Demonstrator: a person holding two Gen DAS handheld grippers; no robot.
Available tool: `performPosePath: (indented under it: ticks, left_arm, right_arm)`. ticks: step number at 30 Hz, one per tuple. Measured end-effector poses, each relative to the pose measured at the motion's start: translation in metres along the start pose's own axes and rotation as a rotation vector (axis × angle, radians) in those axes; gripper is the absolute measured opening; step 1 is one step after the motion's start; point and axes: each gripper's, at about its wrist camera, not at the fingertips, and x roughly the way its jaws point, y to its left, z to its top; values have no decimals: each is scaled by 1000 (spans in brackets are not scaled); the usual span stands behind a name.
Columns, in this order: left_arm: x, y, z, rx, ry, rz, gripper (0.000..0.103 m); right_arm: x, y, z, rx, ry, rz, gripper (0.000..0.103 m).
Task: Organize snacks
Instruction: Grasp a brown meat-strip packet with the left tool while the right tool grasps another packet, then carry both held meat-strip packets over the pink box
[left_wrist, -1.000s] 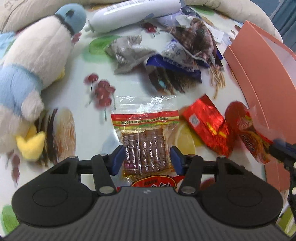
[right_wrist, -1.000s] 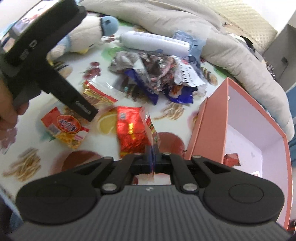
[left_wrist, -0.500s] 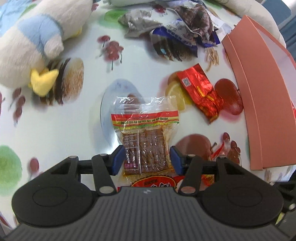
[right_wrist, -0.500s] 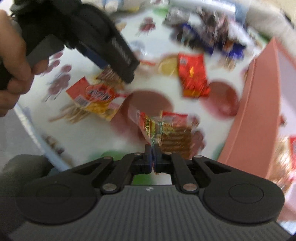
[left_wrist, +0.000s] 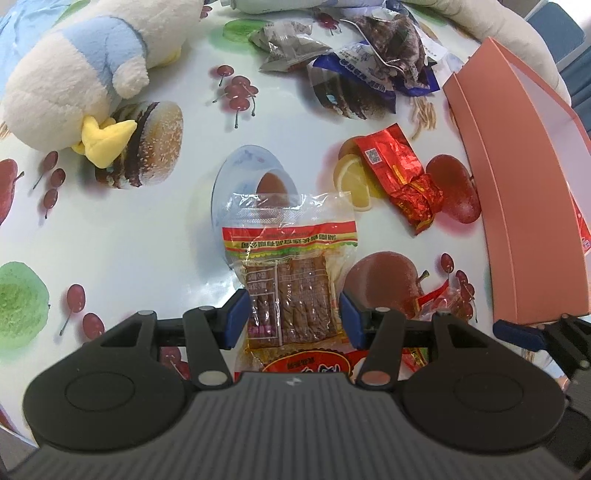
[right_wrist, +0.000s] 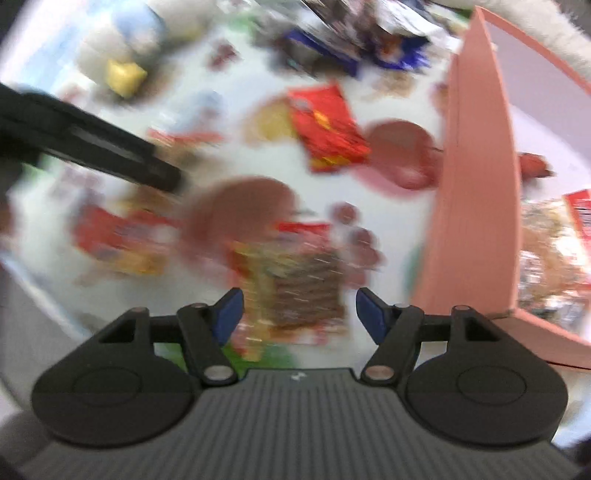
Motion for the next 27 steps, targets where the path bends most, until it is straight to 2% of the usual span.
performPosePath:
  ticks: [5,8,9,12,15,19,27]
  left_arm:
    - [2,-1,-3,-7,-1,-9,59]
    - [1,-1,-5,-18,0,-14,59]
    - [0,0,-3,-26,0,-23,59]
    - [-6,-1,1,-22,-30,-37,59]
    - [-10,2,1,-23,-84,-22,59]
    - [-14,12,-6,-78,-144,-20,59]
    - [-16,18,-30,-57,-252,-32,59]
  right_arm:
    - [18,-5,1,83,8,5,68]
    - [24,-11,0,135,15,40,67]
    - [23,-10,0,117,7,44,60]
    - [21,-12,-1,96,-12,66,55]
    - [15,-11,-2,54,-72,85,54]
    - [11,-12,-4,10,-162,97,54]
    - [-1,-18,-21,80,-310,95,54]
